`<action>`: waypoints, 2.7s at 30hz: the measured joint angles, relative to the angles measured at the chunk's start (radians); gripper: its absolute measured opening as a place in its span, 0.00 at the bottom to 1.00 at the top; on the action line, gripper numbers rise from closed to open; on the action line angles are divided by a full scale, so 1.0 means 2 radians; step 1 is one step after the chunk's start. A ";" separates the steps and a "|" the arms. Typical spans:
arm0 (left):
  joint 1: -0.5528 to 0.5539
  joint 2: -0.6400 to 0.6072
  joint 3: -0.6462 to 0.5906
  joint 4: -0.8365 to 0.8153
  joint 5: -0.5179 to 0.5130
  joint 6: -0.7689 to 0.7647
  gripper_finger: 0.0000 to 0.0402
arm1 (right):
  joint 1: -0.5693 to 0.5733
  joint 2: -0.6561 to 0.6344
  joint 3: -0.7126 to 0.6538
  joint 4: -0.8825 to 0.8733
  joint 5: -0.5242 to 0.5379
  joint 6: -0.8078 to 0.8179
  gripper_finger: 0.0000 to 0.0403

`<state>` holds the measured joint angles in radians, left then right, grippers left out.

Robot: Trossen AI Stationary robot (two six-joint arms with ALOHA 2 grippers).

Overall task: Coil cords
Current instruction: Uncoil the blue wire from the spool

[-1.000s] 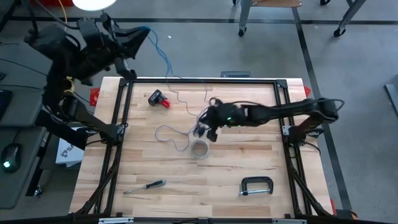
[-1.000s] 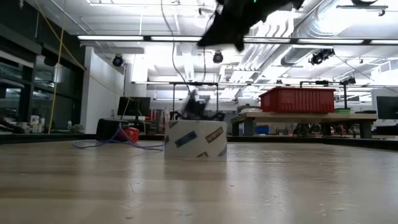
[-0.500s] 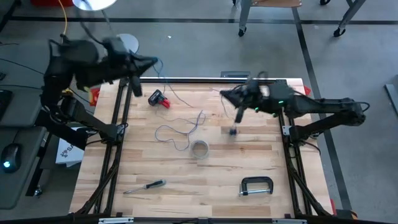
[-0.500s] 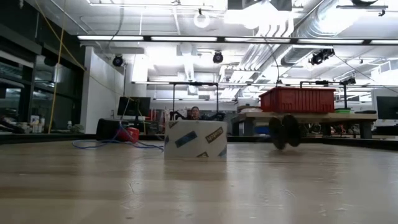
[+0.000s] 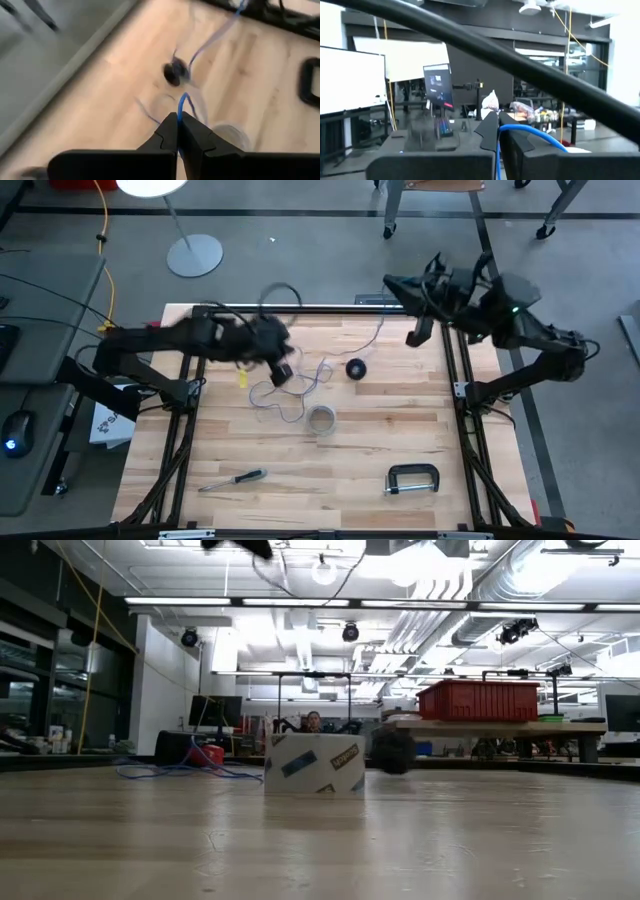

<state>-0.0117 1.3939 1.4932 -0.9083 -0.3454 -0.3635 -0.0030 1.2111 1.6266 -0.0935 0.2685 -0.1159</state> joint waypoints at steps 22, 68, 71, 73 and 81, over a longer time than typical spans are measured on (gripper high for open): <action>-0.026 -0.057 -0.154 0.105 0.101 -0.073 0.00 | 0.035 0.107 0.303 -0.181 -0.003 -0.104 0.00; 0.058 -0.206 -0.061 0.053 0.089 -0.066 0.51 | -0.005 0.169 0.309 -0.669 -0.018 0.210 0.59; 0.062 -0.206 -0.061 0.053 0.070 -0.065 0.51 | -0.012 0.185 0.308 -0.700 -0.021 0.239 0.59; 0.068 -0.206 -0.061 0.055 0.067 -0.064 0.51 | -0.019 0.193 0.308 -0.670 -0.012 0.227 0.59; 0.074 -0.197 -0.061 0.185 0.107 -0.004 0.51 | -0.007 0.191 0.308 -0.415 0.006 0.048 0.59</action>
<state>0.1368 0.9991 1.3716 -0.5383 -0.1313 -0.3716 -0.0162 1.5938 2.2433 -0.9236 0.2810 -0.0200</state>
